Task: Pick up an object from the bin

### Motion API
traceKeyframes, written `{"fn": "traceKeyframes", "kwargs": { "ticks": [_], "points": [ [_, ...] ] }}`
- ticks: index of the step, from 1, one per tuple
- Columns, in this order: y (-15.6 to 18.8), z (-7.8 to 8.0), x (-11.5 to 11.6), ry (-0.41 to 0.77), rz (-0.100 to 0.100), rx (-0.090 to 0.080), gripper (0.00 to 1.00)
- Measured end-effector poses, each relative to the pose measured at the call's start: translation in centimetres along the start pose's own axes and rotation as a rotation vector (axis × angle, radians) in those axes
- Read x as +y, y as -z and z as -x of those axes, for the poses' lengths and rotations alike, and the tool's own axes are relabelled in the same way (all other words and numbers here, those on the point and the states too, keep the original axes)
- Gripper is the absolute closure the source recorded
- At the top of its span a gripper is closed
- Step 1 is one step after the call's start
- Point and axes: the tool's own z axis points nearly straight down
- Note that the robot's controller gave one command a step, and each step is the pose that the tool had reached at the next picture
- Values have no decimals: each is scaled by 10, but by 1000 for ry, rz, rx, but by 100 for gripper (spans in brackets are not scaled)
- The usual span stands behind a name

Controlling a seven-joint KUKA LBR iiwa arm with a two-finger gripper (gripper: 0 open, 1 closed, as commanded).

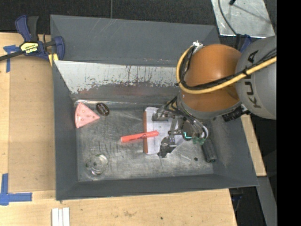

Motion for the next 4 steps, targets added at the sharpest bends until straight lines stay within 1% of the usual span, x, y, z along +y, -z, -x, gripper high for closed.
{"fn": "traceKeyframes", "kwargs": {
  "ticks": [1, 2, 3, 4],
  "points": [
    [4, 2, 0, -1, 1, -9, 0],
    [-37, 6, -3, 56, 0, -15, 0],
    [-90, 14, -3, 167, -1, -13, 0],
    [-124, 51, 8, 341, 3, -26, 100]
  ]
}}
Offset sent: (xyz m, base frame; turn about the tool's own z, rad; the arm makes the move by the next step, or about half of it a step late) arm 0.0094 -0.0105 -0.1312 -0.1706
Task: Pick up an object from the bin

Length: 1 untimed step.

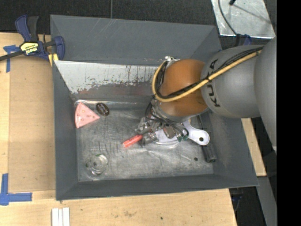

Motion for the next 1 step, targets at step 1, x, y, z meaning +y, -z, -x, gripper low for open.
{"fn": "traceKeyframes", "kwargs": {
  "ticks": [1],
  "points": [
    [0, 0, 0, 0, 0, 0, 100]
  ]
}}
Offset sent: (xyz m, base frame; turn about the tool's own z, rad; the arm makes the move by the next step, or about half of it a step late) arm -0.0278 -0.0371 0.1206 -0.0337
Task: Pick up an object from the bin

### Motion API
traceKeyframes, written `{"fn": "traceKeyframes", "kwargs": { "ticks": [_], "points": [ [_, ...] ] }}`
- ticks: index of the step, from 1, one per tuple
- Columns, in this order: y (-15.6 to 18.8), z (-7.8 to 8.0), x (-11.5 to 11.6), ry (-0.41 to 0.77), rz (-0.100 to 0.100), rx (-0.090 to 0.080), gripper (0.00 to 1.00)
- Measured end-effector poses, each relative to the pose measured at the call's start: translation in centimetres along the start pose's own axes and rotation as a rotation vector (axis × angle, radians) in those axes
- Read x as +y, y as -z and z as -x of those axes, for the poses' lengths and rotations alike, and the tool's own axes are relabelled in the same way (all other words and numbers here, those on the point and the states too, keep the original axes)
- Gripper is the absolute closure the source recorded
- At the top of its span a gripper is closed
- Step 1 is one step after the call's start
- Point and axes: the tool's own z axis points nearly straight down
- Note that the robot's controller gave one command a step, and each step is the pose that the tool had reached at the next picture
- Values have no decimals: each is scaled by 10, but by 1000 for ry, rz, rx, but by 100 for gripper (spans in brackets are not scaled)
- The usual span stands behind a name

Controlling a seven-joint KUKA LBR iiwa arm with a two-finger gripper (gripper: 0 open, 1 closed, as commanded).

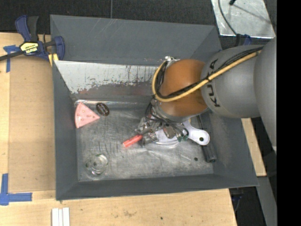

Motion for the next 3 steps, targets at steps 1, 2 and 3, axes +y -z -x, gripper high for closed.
{"fn": "traceKeyframes", "kwargs": {
  "ticks": [1, 2, 3],
  "points": [
    [122, -35, -27, 31, 0, 17, 100],
    [122, -36, -26, 30, 0, 17, 100],
    [150, -40, -31, 98, 3, 23, 100]
  ]
}}
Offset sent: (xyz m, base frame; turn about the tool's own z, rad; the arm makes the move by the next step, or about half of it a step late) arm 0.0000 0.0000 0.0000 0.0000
